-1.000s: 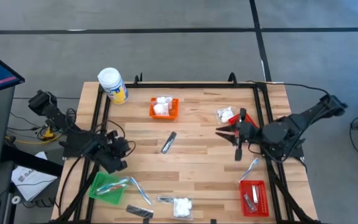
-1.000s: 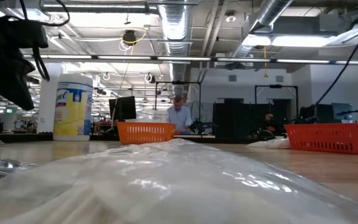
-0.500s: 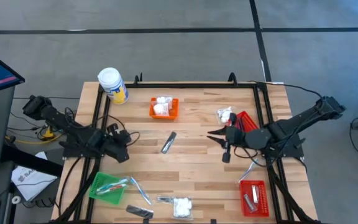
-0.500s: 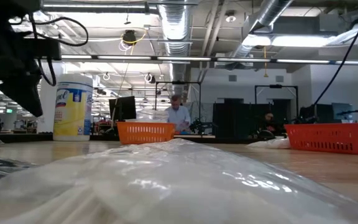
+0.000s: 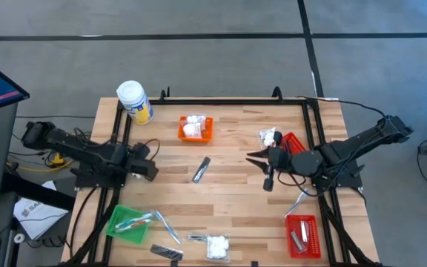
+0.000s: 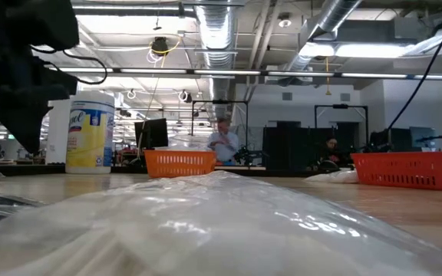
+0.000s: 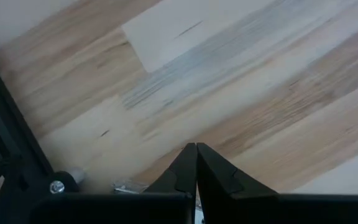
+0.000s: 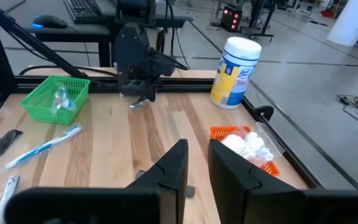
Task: Pick & Place Travel size toiletries
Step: Put the silver nail cutter into the bottom red basket
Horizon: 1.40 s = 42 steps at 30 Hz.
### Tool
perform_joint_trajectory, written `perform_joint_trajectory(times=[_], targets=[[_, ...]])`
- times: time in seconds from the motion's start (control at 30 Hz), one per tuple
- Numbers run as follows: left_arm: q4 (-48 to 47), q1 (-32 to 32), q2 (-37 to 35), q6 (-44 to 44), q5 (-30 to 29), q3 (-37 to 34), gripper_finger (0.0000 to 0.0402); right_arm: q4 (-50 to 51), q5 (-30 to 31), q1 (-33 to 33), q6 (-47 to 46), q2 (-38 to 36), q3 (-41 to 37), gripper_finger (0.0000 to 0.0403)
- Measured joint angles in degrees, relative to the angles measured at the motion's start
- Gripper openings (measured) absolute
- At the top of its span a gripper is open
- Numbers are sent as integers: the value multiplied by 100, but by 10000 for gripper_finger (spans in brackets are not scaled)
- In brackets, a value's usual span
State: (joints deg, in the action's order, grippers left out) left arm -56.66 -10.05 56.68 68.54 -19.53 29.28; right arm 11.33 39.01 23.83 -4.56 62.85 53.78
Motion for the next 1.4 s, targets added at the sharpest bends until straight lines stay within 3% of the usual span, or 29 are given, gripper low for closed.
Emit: perform_joint_trajectory(times=[0.1,0.2,0.33,0.53,0.77,0.93,1.2,1.4], targets=[[106,190,5,-411,298,0,1,4,2,-2,0,0,0,56],[809,205,5,-1619,576,2,1,0,-1,-17,6,2,2,56],[1017,-117,114,-2511,1125,134,1,-2,-1,-81,0,2,4,56],[716,-786,563,-3342,1085,877,1,-2,-3,-190,0,4,7,56],[-1336,-815,1540,-3276,1075,1906,1,26,-14,-227,0,4,7,56],[-2773,-627,2413,-3489,1409,2150,1,42,-16,-225,0,7,7,56],[-2853,-353,3524,-4275,1407,2100,1,77,-18,-220,0,7,7,56],[-1982,-137,3765,-4575,1653,2053,1,161,-16,-212,-2,7,7,56]])
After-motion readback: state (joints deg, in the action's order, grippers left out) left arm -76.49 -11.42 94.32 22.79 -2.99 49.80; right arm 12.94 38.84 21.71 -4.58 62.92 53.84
